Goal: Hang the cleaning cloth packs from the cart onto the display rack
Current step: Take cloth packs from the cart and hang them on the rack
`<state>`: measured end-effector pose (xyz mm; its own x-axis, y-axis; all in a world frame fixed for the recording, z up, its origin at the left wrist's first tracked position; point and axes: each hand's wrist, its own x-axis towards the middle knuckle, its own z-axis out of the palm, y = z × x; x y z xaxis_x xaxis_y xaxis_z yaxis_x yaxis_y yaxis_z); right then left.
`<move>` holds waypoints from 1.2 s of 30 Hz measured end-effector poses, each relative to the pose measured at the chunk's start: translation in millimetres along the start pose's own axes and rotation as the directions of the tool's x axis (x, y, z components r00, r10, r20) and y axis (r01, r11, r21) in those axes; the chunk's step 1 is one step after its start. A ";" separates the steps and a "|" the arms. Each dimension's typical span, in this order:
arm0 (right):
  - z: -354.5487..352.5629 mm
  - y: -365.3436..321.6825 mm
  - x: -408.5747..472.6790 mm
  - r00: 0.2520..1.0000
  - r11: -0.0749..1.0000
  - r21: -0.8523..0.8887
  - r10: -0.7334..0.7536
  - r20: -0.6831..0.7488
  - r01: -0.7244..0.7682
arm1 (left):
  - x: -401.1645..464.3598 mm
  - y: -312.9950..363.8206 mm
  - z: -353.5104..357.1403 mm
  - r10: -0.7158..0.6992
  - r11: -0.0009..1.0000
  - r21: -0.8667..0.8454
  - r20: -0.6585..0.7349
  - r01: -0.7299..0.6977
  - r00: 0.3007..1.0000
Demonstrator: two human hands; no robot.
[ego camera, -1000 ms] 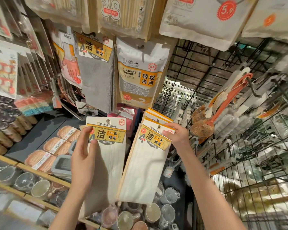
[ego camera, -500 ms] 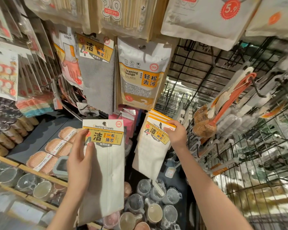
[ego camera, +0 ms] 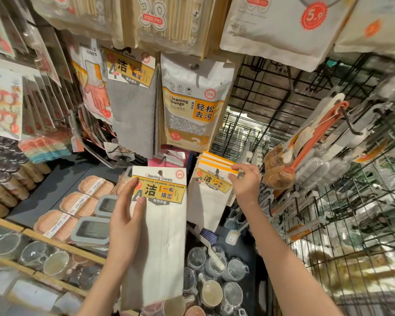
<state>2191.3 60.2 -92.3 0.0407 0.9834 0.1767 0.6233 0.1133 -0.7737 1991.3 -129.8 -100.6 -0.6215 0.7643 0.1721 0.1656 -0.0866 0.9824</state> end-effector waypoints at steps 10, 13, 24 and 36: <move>-30.7 -54.1 -36.5 0.888 0.939 0.338 -0.204 0.413 0.058 | -9.0 13.3 32.9 0.010 0.996 -0.084 0.128 0.001 0.992; -29.2 -57.9 -44.9 0.843 0.950 0.313 -0.178 0.508 0.012 | -11.6 16.7 39.0 0.010 0.995 -0.099 0.157 0.005 0.988; -27.8 -45.7 -53.1 0.833 0.938 0.346 -0.178 0.525 -0.017 | -25.4 20.5 43.6 -0.011 0.992 -0.124 0.196 0.035 0.981; -22.0 -33.0 -55.9 0.911 0.912 0.408 -0.131 0.391 -0.044 | -27.9 5.1 33.5 -0.203 0.976 -0.056 0.089 0.209 0.975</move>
<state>2185.6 -1.6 -63.2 -0.3498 0.9365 0.0248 0.2485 0.1182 -0.9614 2035.1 -130.2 -102.9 -0.5714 0.8198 -0.0384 -0.0113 0.0389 0.9992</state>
